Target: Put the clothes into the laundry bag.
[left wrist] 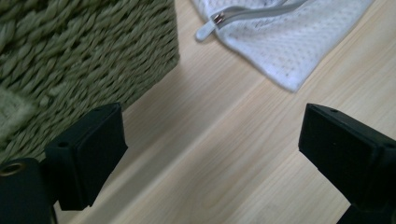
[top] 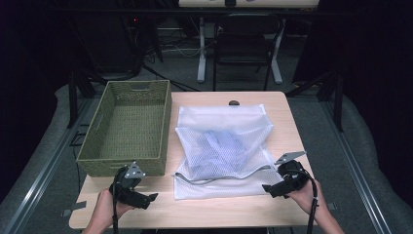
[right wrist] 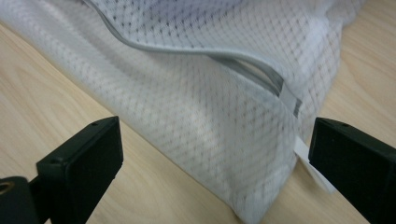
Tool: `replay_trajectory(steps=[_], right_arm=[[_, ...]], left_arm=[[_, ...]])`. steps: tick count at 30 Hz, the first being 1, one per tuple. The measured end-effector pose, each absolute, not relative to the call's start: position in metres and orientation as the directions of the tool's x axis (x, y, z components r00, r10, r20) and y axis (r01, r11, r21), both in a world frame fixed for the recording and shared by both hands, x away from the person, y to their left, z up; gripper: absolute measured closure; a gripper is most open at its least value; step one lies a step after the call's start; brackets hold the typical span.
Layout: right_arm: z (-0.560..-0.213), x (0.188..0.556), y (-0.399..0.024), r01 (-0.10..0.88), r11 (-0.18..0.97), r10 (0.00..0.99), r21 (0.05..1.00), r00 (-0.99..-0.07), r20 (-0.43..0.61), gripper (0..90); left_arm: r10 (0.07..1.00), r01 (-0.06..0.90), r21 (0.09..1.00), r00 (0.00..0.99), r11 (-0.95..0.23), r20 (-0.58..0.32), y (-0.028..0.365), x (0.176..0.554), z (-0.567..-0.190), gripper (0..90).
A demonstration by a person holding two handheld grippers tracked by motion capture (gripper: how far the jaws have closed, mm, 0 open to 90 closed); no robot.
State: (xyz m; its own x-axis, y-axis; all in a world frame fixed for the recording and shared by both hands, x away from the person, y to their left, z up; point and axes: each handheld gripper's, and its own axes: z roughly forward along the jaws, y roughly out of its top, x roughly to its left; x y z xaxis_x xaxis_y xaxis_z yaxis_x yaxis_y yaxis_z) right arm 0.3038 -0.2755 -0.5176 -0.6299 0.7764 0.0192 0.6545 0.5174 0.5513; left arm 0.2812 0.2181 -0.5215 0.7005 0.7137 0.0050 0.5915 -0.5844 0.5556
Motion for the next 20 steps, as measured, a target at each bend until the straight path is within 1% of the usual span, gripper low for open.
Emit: replay_trajectory(steps=[4,9,11,14,20], right_arm=[[-0.523,0.293,-0.287,0.683,0.489,0.804,0.542,-0.594,0.024,0.0],[-0.530,0.276,-0.301,0.714,0.434,0.839,0.549,-0.543,0.043,0.0],[-0.533,0.271,-0.304,0.725,0.419,0.845,0.547,-0.531,0.056,0.0],[-0.536,0.271,-0.304,0.731,0.432,0.842,0.529,-0.537,0.055,0.0],[-0.538,0.272,-0.301,0.710,0.478,0.824,0.518,-0.566,0.015,0.0]], left_arm=[[0.727,0.605,0.547,0.686,-0.579,0.011,0.222,0.277,-0.523,5.2],[0.743,0.620,0.547,0.670,-0.562,0.004,0.230,0.271,-0.526,3.9],[0.749,0.635,0.531,0.663,-0.561,-0.001,0.232,0.272,-0.530,3.5],[0.759,0.650,0.523,0.651,-0.551,-0.010,0.235,0.277,-0.532,2.6],[0.774,0.666,0.519,0.633,-0.536,-0.015,0.236,0.281,-0.535,0.8]])
